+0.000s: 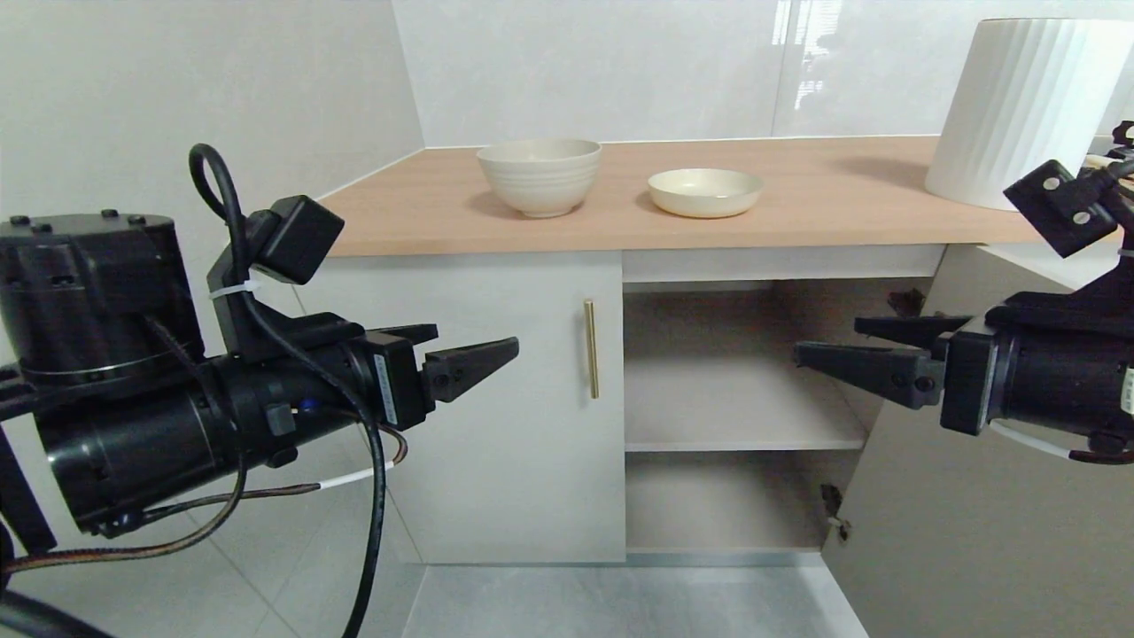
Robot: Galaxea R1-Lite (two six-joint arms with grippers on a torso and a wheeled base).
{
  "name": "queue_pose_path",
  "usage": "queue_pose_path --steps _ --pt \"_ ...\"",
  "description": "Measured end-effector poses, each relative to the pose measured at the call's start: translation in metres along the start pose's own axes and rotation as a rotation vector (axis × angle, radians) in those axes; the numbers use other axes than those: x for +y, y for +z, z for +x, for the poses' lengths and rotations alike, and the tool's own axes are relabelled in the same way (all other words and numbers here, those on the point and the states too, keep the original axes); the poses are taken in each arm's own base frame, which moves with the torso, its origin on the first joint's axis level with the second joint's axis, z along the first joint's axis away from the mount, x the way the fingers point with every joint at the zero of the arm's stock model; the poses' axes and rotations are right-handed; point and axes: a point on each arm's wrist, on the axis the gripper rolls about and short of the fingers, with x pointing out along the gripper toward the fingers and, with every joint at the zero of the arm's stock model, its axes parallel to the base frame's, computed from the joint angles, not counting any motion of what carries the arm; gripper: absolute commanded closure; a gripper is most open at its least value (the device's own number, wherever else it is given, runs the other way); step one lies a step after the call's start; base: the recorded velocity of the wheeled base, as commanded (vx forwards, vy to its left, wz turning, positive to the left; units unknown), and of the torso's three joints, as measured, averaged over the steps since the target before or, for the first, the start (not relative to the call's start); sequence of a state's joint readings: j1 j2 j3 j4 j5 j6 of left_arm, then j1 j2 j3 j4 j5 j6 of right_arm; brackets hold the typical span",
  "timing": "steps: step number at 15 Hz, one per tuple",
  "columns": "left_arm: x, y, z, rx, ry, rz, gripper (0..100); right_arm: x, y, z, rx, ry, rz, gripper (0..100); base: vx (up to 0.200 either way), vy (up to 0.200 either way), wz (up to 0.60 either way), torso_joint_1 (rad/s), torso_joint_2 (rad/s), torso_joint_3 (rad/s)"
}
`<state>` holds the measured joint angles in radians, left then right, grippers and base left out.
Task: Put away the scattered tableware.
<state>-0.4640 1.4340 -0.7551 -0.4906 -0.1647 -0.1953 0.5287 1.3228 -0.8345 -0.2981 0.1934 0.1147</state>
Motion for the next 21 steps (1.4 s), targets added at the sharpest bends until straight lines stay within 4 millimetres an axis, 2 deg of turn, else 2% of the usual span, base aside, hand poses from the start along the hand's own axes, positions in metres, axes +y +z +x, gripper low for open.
queue_pose_path --steps 7,14,17,21 --pt "-0.002 -0.001 -0.002 -0.001 -0.004 0.037 0 0.001 0.008 0.001 -0.092 0.015 -0.008 0 0.0 0.0 0.0 0.0 0.0 0.0" --pt "-0.006 0.006 -0.012 -0.037 -0.014 0.045 0 0.001 0.007 0.0 -0.094 0.007 -0.009 0 0.2 0.0 0.0 0.001 0.0 0.002" --pt "-0.016 0.013 -0.028 -0.085 -0.051 0.056 0 0.0 0.009 -0.002 -0.11 -0.069 -0.011 0 0.067 0.0 0.0 0.001 0.0 0.001" --pt "-0.025 0.023 -0.046 -0.147 -0.084 0.066 0 0.0 0.012 -0.003 -0.122 -0.075 -0.014 0 0.0 0.0 0.0 0.0 0.0 0.0"
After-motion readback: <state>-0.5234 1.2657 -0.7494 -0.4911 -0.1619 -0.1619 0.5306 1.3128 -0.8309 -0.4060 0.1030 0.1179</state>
